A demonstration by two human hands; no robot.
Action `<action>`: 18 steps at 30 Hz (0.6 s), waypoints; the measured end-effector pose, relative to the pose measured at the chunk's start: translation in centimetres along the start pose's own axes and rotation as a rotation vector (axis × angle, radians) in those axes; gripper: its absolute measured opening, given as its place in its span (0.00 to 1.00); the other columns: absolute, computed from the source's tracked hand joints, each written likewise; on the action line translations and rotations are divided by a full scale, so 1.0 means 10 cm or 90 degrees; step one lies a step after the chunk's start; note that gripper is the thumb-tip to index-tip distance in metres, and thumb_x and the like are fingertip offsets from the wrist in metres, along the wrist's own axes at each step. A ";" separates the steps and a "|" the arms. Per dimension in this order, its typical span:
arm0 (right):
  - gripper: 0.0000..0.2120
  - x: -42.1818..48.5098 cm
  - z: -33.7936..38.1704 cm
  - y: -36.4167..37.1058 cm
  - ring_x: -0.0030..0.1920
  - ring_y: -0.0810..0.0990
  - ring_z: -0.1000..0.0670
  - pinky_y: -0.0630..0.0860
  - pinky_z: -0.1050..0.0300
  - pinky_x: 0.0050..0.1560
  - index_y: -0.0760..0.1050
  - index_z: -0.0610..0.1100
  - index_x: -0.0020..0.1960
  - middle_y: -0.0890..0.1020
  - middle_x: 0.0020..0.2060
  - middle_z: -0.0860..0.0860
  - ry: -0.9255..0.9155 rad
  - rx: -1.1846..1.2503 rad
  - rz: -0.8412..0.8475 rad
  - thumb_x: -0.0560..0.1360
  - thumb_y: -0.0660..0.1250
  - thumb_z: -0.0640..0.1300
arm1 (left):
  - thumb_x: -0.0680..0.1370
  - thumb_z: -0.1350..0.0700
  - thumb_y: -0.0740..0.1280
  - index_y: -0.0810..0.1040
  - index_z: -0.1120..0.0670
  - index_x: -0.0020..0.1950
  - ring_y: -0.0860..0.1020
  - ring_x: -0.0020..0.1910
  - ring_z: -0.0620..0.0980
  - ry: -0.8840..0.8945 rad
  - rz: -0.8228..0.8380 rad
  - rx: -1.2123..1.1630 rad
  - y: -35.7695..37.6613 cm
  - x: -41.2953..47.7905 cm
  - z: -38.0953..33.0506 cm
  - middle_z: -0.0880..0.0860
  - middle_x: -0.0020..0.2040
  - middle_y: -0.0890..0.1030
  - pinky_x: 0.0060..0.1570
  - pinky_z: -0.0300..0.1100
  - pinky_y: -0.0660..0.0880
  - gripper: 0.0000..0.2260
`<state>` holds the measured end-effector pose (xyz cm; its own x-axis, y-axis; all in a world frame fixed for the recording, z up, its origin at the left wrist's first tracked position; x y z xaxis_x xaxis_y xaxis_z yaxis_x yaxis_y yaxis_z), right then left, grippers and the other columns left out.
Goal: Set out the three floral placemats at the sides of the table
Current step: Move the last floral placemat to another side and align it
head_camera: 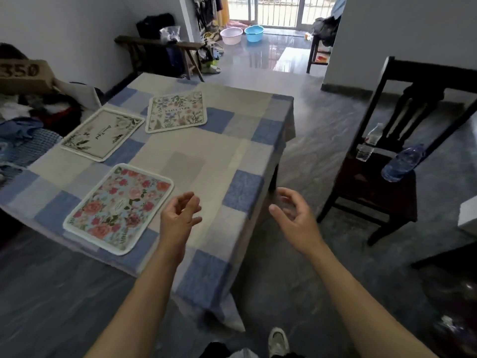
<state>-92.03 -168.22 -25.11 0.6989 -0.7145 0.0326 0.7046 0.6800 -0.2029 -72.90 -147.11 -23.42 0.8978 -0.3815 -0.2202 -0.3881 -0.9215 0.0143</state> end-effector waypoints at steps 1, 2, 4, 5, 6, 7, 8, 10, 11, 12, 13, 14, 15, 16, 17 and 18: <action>0.23 0.09 -0.01 -0.09 0.63 0.74 0.58 0.77 0.52 0.61 0.73 0.57 0.64 0.75 0.63 0.55 0.004 0.002 0.002 0.71 0.70 0.60 | 0.78 0.52 0.70 0.78 0.49 0.54 0.81 0.52 0.53 0.010 -0.002 0.003 0.10 0.05 -0.04 0.55 0.54 0.82 0.44 0.45 0.79 0.07; 0.24 0.18 -0.02 -0.16 0.63 0.74 0.59 0.77 0.55 0.60 0.72 0.59 0.64 0.75 0.63 0.56 0.011 0.003 0.004 0.69 0.69 0.63 | 0.78 0.51 0.70 0.78 0.49 0.55 0.81 0.52 0.53 0.017 -0.005 0.007 0.18 0.11 -0.08 0.55 0.54 0.82 0.44 0.45 0.78 0.07; 0.24 0.39 -0.04 -0.26 0.63 0.73 0.60 0.76 0.57 0.60 0.72 0.62 0.63 0.75 0.63 0.58 0.010 0.003 0.008 0.69 0.68 0.64 | 0.78 0.50 0.70 0.78 0.49 0.56 0.81 0.52 0.52 0.027 -0.011 0.016 0.32 0.27 -0.13 0.54 0.55 0.82 0.44 0.45 0.79 0.09; 0.23 0.49 -0.04 -0.30 0.63 0.73 0.59 0.76 0.57 0.60 0.71 0.62 0.63 0.75 0.63 0.59 0.009 0.001 0.010 0.69 0.68 0.64 | 0.77 0.49 0.70 0.78 0.49 0.56 0.82 0.52 0.52 0.029 -0.016 0.021 0.39 0.36 -0.15 0.54 0.55 0.82 0.45 0.45 0.79 0.10; 0.23 0.62 -0.05 -0.33 0.63 0.74 0.59 0.76 0.57 0.60 0.71 0.62 0.63 0.75 0.62 0.59 0.007 -0.003 0.013 0.69 0.68 0.63 | 0.77 0.48 0.70 0.78 0.48 0.56 0.82 0.52 0.51 0.030 -0.021 0.019 0.49 0.48 -0.15 0.53 0.55 0.82 0.46 0.46 0.80 0.10; 0.23 0.74 -0.05 -0.36 0.63 0.74 0.59 0.76 0.56 0.60 0.71 0.62 0.63 0.75 0.63 0.59 0.003 -0.007 0.014 0.70 0.69 0.63 | 0.77 0.48 0.70 0.77 0.48 0.56 0.82 0.52 0.51 0.034 -0.024 0.015 0.60 0.60 -0.16 0.53 0.55 0.82 0.46 0.46 0.80 0.09; 0.24 0.85 -0.05 -0.38 0.63 0.73 0.60 0.76 0.56 0.61 0.71 0.61 0.64 0.75 0.63 0.59 -0.003 -0.012 0.013 0.70 0.69 0.62 | 0.77 0.48 0.69 0.77 0.48 0.55 0.81 0.52 0.51 0.037 -0.024 0.010 0.72 0.70 -0.16 0.53 0.55 0.81 0.46 0.46 0.80 0.09; 0.24 1.14 -0.02 -0.44 0.63 0.73 0.60 0.76 0.54 0.61 0.71 0.60 0.65 0.74 0.64 0.58 -0.009 -0.027 0.015 0.71 0.69 0.61 | 0.78 0.50 0.69 0.77 0.48 0.55 0.82 0.52 0.52 0.036 -0.026 -0.021 0.99 0.96 -0.15 0.53 0.55 0.81 0.46 0.46 0.80 0.07; 0.24 1.30 0.01 -0.46 0.64 0.72 0.59 0.76 0.52 0.62 0.71 0.59 0.65 0.74 0.64 0.57 -0.012 -0.036 0.019 0.71 0.69 0.60 | 0.78 0.50 0.69 0.77 0.48 0.55 0.82 0.52 0.52 0.035 -0.026 -0.039 1.13 1.10 -0.15 0.53 0.54 0.81 0.45 0.45 0.80 0.07; 0.23 1.45 0.04 -0.49 0.65 0.72 0.57 0.76 0.50 0.63 0.71 0.58 0.66 0.74 0.65 0.56 -0.018 -0.047 0.021 0.72 0.70 0.60 | 0.78 0.51 0.69 0.77 0.48 0.54 0.82 0.51 0.51 0.034 -0.020 -0.056 1.27 1.24 -0.15 0.53 0.54 0.82 0.45 0.45 0.80 0.06; 0.23 1.60 0.09 -0.53 0.65 0.72 0.56 0.75 0.49 0.63 0.71 0.57 0.66 0.74 0.65 0.55 -0.026 -0.058 0.020 0.72 0.70 0.59 | 0.78 0.51 0.69 0.78 0.48 0.53 0.82 0.51 0.52 0.036 -0.010 -0.072 1.41 1.38 -0.16 0.54 0.53 0.82 0.43 0.44 0.80 0.05; 0.24 1.77 0.15 -0.55 0.65 0.72 0.57 0.76 0.49 0.63 0.71 0.56 0.66 0.74 0.64 0.55 -0.033 -0.070 0.023 0.72 0.69 0.59 | 0.78 0.52 0.70 0.78 0.48 0.53 0.82 0.51 0.52 0.038 -0.003 -0.088 1.52 1.52 -0.17 0.54 0.52 0.82 0.43 0.44 0.80 0.05; 0.23 1.93 0.20 -0.56 0.65 0.72 0.57 0.76 0.50 0.63 0.72 0.56 0.65 0.74 0.64 0.56 -0.034 -0.083 0.036 0.72 0.69 0.59 | 0.78 0.52 0.70 0.78 0.48 0.52 0.82 0.50 0.52 0.037 -0.004 -0.099 1.61 1.66 -0.18 0.54 0.52 0.82 0.42 0.44 0.80 0.05; 0.23 2.09 0.26 -0.55 0.64 0.72 0.57 0.76 0.51 0.62 0.72 0.56 0.65 0.74 0.64 0.57 -0.033 -0.096 0.050 0.73 0.70 0.57 | 0.78 0.51 0.70 0.79 0.48 0.52 0.82 0.50 0.52 0.037 -0.009 -0.105 1.68 1.79 -0.20 0.54 0.51 0.82 0.42 0.44 0.80 0.05; 0.21 2.25 0.31 -0.54 0.64 0.73 0.57 0.75 0.51 0.62 0.71 0.56 0.65 0.74 0.63 0.58 -0.039 -0.106 0.059 0.73 0.70 0.54 | 0.78 0.51 0.70 0.79 0.48 0.52 0.82 0.50 0.52 0.042 -0.011 -0.109 1.74 1.92 -0.24 0.54 0.50 0.82 0.43 0.45 0.80 0.05; 0.20 2.42 0.35 -0.54 0.64 0.73 0.56 0.75 0.52 0.62 0.71 0.56 0.65 0.73 0.63 0.58 -0.049 -0.111 0.065 0.74 0.70 0.51 | 0.78 0.51 0.70 0.79 0.49 0.52 0.82 0.50 0.52 0.045 -0.012 -0.111 1.80 2.05 -0.28 0.53 0.50 0.82 0.44 0.46 0.81 0.05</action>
<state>-78.50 -188.58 -19.78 0.7773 -0.6245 0.0760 0.6026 0.7045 -0.3749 -60.92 -171.68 -24.98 0.9192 -0.3626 -0.1537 -0.3346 -0.9249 0.1808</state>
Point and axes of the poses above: each hand's wrist, its own x-axis towards the middle knuckle, its own y-axis out of the palm, z = x × y, the point moved 6 cm from there along x, towards the middle knuckle
